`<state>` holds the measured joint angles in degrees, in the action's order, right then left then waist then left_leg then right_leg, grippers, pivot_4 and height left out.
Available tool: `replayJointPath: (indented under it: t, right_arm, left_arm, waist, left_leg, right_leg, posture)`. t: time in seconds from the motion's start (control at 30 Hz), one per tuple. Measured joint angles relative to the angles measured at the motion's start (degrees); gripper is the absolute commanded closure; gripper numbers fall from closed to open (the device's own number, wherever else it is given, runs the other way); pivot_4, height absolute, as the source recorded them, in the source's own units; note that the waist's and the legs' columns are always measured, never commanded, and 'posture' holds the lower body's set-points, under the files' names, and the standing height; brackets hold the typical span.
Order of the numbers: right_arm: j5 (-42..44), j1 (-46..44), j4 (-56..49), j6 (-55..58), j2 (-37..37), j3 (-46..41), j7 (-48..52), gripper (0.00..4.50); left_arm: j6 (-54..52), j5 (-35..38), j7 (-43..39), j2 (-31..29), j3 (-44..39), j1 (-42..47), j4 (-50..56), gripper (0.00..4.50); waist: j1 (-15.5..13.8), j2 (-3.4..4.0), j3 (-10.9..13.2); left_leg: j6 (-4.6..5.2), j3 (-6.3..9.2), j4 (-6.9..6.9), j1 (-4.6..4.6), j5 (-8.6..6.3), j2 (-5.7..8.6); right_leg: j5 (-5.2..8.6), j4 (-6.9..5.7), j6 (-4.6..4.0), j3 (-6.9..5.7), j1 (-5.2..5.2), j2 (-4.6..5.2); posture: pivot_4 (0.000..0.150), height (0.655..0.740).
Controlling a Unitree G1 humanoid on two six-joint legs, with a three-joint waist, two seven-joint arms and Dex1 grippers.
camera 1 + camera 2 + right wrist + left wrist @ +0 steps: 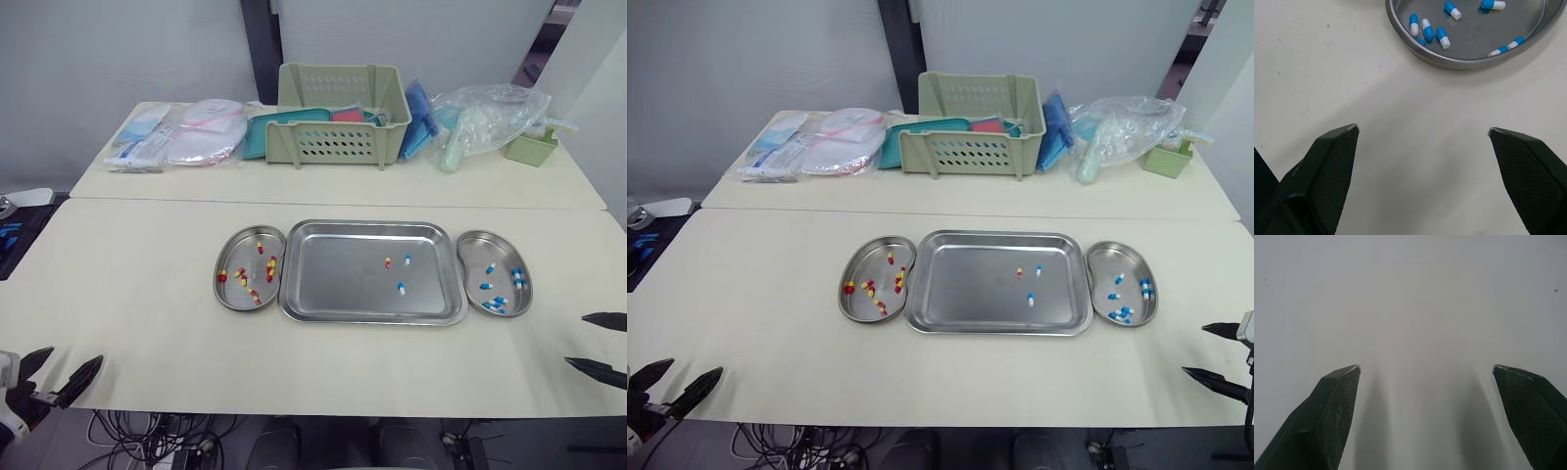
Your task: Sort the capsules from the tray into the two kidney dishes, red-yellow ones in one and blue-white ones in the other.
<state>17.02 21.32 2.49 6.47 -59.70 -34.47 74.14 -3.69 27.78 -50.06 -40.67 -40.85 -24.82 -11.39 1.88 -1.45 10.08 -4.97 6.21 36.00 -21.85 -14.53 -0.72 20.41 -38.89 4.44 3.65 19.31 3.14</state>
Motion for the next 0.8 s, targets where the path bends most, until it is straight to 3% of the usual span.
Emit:
replayJointPath:
  t: [0.2,0.43,0.53,0.8]
  right_arm:
    - [0.17,0.13,-2.71,-2.78,2.57,-0.17,-0.97,0.02]
    - [3.56,5.37,-17.05,-3.28,12.49,0.18,-5.1,0.02]
    - [4.54,7.57,-23.45,-2.94,16.67,3.73,-7.55,0.02]
    - [2.98,4.36,-27.37,-3.65,22.43,12.77,-15.09,0.02]
  left_arm:
    - [-0.24,-0.04,0.6,1.39,0.27,-0.54,1.91,0.0]
    - [-0.82,-0.06,0.71,2.08,0.32,-1.88,3.26,0.0]
    - [-0.92,-0.07,0.83,3.13,0.49,-2.52,4.49,0.0]
    - [-2.09,0.01,1.24,4.08,0.5,-4.41,7.62,0.0]
  waist:
    - [0.05,0.0,0.0]
    - [-0.04,-0.03,-0.02]
    - [-0.02,-0.05,-0.04]
    - [-0.03,-0.14,-0.1]
  left_leg:
    - [0.0,0.0,0.0,0.0,0.0,-0.01]
    - [0.0,0.03,-0.01,-0.02,0.0,-0.01]
    - [0.0,0.03,0.0,-0.01,0.0,-0.03]
    - [-0.01,0.03,0.0,0.02,0.0,-0.03]
  right_leg:
    - [0.0,0.0,0.0,0.0,0.0,0.0]
    - [0.0,0.0,0.0,-0.02,-0.01,0.0]
    - [0.0,-0.01,0.0,-0.01,-0.01,0.0]
    - [0.0,-0.02,0.0,-0.01,-0.02,0.0]
  posture:
    - [0.15,0.739]
    - [0.15,0.739]
    - [0.15,0.739]
    - [0.15,0.739]
